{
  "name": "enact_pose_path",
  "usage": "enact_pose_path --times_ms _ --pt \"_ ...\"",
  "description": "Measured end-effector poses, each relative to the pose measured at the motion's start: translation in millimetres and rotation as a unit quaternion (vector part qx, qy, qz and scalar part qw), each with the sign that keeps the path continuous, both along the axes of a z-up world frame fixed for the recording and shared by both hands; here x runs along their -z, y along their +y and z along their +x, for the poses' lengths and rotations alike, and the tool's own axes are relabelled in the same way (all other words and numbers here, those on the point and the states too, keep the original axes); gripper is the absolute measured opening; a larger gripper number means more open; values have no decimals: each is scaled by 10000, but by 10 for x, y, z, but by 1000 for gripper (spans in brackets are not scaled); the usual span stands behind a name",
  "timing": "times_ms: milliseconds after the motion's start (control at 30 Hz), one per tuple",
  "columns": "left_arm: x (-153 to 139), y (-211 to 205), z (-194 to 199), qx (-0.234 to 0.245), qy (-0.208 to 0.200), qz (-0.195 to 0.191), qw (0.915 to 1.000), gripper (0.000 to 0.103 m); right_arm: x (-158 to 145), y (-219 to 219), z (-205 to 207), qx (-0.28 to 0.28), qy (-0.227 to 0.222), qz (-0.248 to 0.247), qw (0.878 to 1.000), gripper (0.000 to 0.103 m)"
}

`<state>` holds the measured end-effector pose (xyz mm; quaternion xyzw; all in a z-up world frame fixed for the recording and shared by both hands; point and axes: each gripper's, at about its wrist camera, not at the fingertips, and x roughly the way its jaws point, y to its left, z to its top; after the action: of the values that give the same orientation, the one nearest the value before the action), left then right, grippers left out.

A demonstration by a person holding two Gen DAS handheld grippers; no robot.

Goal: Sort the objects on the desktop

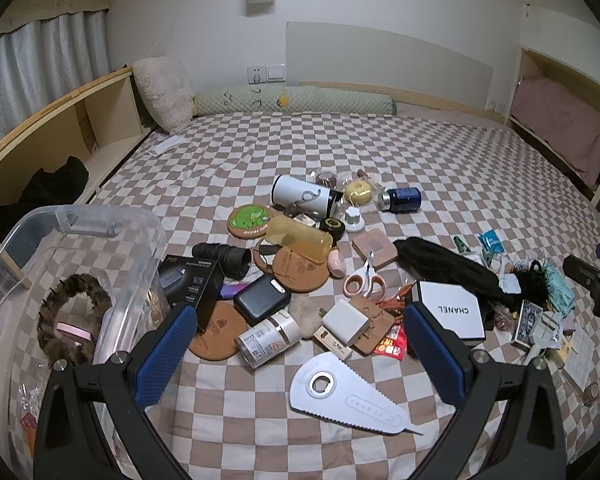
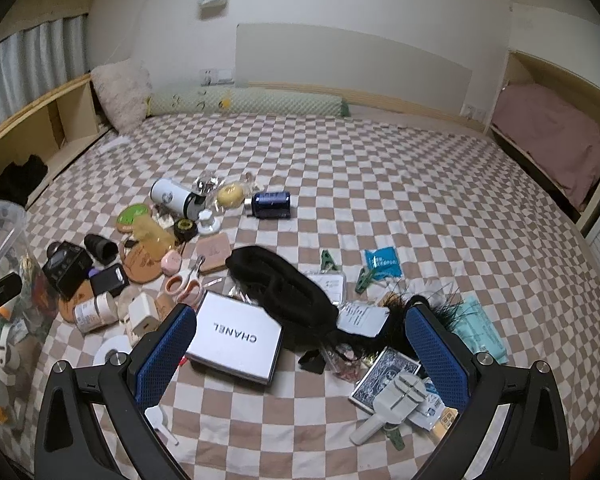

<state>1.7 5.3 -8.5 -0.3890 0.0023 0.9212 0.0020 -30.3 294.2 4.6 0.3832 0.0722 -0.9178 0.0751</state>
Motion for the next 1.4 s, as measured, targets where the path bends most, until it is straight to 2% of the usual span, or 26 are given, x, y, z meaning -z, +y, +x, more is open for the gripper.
enact_pose_path --times_ms 233,333,600,800,900,1067,1167,1267,1300,1400 --pt "88 32 -30 110 -161 0 9998 103 199 -105 -37 -202 -394 70 9990 103" --pt "190 29 -75 145 -353 1 9993 103 350 -203 -53 -404 -653 146 9969 103" --pt "501 106 -189 425 -656 -470 9958 103 713 -411 -100 -707 -1107 431 9904 103" --pt "718 160 -283 628 -990 -649 9910 103 976 -430 -208 -724 -1560 334 9845 103" --pt "798 169 -324 661 -1097 -721 9891 103 1072 -488 -248 -785 -1559 462 9836 103" --pt "932 115 -390 578 -1309 -769 9867 103 1105 -648 -329 -976 -1583 277 9822 103" --pt "957 76 -395 546 -1352 -768 9863 103 1095 -849 -400 -1216 -1457 140 9817 96" --pt "960 56 -387 561 -1357 -757 9863 103 1105 -1058 -473 -1430 -1394 -6 9798 94" --pt "962 59 -379 589 -1354 -778 9860 103 1122 -1138 -499 -1505 -1397 -23 9787 88" --pt "973 69 -356 680 -1346 -850 9849 103 1210 -1401 -551 -1738 -1421 78 9744 80"
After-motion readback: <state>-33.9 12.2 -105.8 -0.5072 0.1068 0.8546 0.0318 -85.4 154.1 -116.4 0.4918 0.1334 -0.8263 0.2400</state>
